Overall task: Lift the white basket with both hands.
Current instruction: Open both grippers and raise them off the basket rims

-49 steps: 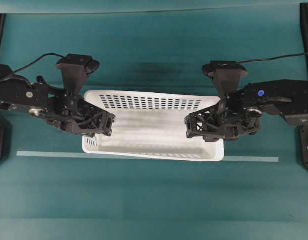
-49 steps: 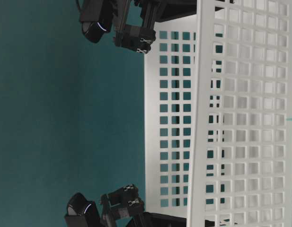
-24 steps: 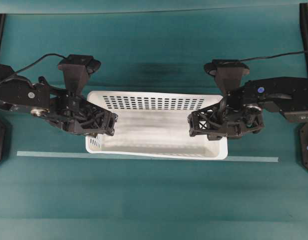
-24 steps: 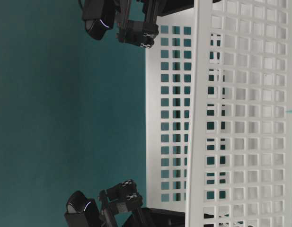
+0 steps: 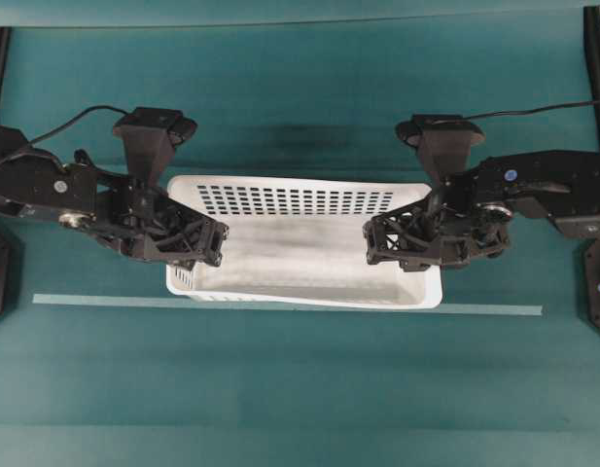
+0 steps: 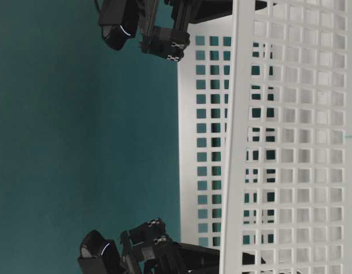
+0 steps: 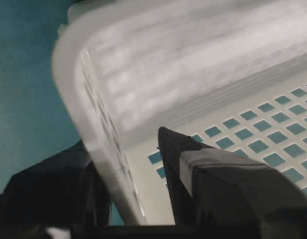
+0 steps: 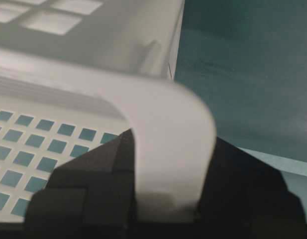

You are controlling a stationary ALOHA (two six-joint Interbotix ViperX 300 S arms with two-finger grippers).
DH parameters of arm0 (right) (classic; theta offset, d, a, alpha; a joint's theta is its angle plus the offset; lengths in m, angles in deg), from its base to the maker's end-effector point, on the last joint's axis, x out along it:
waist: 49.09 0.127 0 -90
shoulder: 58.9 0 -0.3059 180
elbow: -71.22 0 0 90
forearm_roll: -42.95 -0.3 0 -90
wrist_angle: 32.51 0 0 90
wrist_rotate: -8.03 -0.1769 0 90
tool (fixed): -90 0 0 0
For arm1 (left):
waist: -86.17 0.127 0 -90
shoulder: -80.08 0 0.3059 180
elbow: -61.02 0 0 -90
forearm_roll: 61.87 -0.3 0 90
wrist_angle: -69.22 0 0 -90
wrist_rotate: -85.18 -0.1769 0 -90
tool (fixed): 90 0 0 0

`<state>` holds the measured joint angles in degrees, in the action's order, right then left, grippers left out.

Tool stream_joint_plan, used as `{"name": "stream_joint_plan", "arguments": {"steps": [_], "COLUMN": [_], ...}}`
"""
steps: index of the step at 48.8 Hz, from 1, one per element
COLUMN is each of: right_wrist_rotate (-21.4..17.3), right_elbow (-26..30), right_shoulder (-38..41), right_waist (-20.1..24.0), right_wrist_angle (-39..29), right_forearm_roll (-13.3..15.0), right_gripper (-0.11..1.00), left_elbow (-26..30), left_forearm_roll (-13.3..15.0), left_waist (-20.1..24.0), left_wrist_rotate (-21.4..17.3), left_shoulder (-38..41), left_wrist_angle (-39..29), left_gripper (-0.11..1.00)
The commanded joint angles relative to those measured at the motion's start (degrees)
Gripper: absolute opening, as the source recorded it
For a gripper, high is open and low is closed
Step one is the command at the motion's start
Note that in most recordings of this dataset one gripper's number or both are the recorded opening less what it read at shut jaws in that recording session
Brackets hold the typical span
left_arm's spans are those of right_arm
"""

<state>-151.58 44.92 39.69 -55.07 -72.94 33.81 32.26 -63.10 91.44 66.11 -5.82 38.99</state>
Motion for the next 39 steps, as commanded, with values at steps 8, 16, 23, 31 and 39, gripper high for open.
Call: {"name": "stream_joint_plan", "arguments": {"steps": [8, 16, 23, 31, 39], "right_wrist_rotate": [2.11, 2.20, 1.76, 1.58, 1.76], "right_elbow": [0.35, -1.05, -2.72, -3.34, -3.34], "right_shoulder": [2.37, 1.85, 0.97, 0.62, 0.26], "right_waist": [0.79, 0.70, 0.70, 0.18, -0.44], "right_wrist_angle": [1.49, 2.81, 6.15, 6.42, 6.06], "right_forearm_roll": [-0.53, -0.53, -0.53, -0.35, -0.26], "right_gripper": [0.18, 0.22, 0.48, 0.91, 0.97], "left_elbow": [0.53, 0.53, 0.44, 0.18, -0.18], "left_forearm_roll": [-0.62, -0.62, -0.62, -0.62, -0.62], "left_waist": [0.62, 0.62, 0.70, 0.70, 0.62], "left_wrist_rotate": [-1.05, -3.34, -3.60, -3.96, -5.89], "left_shoulder": [0.18, 0.26, 0.26, 0.44, 0.18], "left_wrist_angle": [0.88, 1.05, 0.97, 1.05, 0.70], "left_gripper": [0.42, 0.57, 0.75, 0.76, 0.78]}}
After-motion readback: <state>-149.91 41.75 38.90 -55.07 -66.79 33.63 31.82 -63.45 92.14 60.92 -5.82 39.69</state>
